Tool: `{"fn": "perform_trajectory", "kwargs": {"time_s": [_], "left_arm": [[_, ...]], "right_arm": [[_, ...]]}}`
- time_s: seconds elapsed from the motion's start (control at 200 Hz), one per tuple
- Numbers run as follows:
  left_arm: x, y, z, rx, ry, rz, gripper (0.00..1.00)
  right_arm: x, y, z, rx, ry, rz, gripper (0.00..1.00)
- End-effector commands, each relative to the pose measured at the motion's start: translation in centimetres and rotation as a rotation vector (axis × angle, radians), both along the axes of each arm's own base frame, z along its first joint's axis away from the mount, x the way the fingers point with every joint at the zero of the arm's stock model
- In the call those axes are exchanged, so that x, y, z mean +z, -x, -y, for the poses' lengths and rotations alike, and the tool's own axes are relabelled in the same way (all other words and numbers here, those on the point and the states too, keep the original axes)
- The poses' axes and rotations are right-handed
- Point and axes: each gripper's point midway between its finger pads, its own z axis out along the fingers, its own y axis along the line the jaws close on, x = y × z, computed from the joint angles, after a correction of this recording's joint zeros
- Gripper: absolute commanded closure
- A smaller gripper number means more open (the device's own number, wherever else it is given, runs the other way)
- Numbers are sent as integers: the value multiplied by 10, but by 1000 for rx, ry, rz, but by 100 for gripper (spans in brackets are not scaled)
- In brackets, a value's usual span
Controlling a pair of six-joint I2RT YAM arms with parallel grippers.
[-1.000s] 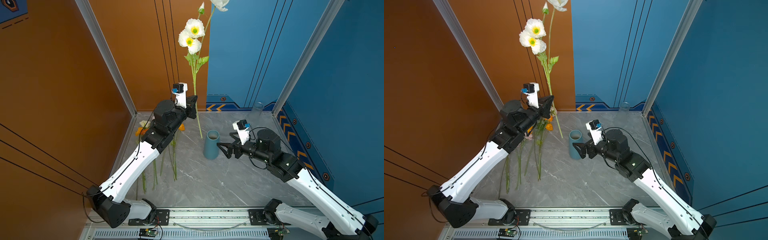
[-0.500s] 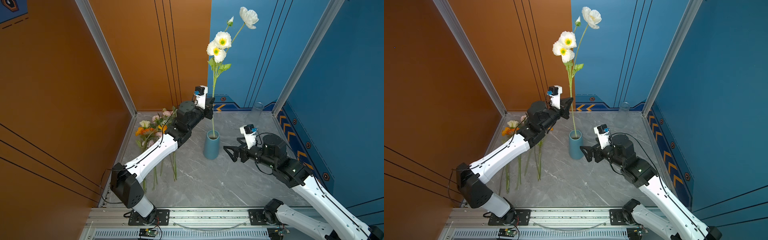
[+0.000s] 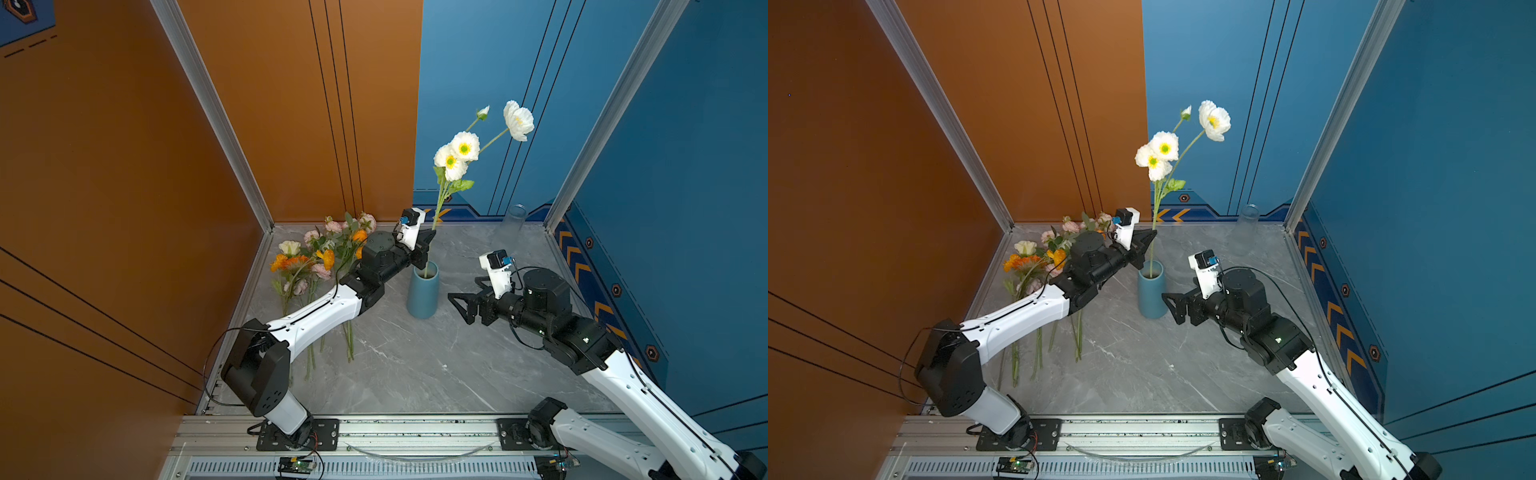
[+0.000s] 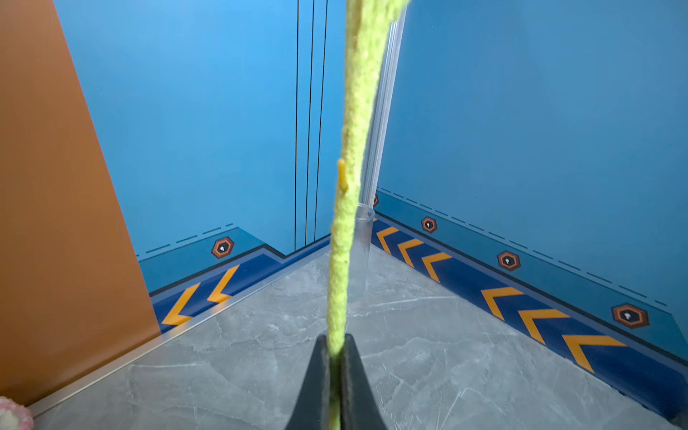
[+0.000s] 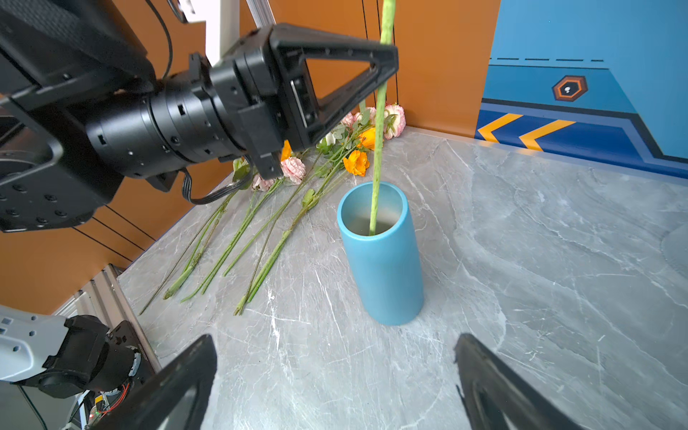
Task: Arrange the flowers into the vase
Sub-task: 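Open the left gripper to release the white flower in the vase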
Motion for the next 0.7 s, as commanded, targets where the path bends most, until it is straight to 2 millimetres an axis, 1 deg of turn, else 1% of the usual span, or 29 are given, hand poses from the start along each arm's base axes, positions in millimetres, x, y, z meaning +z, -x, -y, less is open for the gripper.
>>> {"fn": "perform_trajectory", "kwargs": {"time_s": [0.0,0.135,0.175,0.18,0.195,0.255,0.34,0.455,0.546,0.661,0.696], "left_arm": [[17,17,2,-51,60,85,100],[-10,19,2,-52,71,44,100],[-11,19,3,-49,74,43,100],[-18,19,3,-48,65,31,100],[-26,20,3,-48,57,18,100],[-35,21,2,-42,47,6,100],[-42,21,0,-28,37,-5,100],[-52,22,-3,-13,25,-21,96],[-56,23,-6,-5,20,-29,92],[-61,23,-8,8,14,-36,90],[-61,22,-9,12,14,-38,88]], "right_arm": [[-8,-3,2,-20,11,-24,0],[-10,-5,1,-21,13,-30,0],[-11,-5,1,-21,15,-32,0],[-11,-5,1,-20,15,-34,0],[-12,-6,1,-22,16,-36,0],[-14,-7,0,-21,17,-39,0],[-14,-8,-2,-21,10,-39,0],[-17,-10,-5,-19,1,-40,0],[-19,-11,-8,-13,0,-47,0],[-22,-12,-9,-8,5,-51,0],[-22,-12,-9,-8,7,-51,0]]}}
